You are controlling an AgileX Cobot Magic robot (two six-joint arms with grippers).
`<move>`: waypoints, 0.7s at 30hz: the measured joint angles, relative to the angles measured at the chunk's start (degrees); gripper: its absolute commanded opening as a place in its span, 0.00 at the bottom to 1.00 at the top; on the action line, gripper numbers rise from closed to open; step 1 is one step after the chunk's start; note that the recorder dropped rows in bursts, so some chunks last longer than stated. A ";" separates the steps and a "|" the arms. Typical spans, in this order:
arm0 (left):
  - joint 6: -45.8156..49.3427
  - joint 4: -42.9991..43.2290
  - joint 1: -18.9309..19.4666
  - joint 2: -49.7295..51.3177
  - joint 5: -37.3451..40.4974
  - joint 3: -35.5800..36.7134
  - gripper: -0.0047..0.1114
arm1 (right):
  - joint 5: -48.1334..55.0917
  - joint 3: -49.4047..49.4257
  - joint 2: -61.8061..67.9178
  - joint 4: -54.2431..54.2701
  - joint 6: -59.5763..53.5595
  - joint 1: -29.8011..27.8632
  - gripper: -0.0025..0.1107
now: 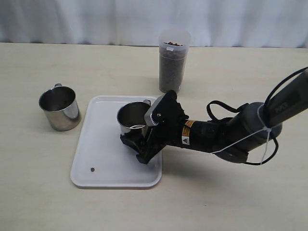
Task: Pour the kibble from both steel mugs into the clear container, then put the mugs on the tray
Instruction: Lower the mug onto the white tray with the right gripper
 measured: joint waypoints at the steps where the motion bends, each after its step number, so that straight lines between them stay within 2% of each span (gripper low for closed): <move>1: 0.00 0.00 0.00 0.00 0.00 0.00 0.88 | 0.00 -0.38 0.43 0.00 0.00 0.00 0.06; 14: 0.00 0.00 0.00 0.00 0.00 0.00 0.88 | -0.79 -4.78 4.37 -0.36 0.24 0.00 0.07; 17: 0.00 0.00 0.00 0.00 0.00 0.00 0.88 | -0.79 -4.86 4.37 -0.36 0.24 0.00 0.18; 19: 0.00 0.00 0.00 0.00 0.00 0.00 0.88 | -0.79 -4.86 4.37 -0.36 0.24 0.00 0.30; 21: 0.00 0.00 0.00 0.00 0.00 0.00 0.88 | -0.79 -4.86 4.37 -0.36 0.35 0.00 0.46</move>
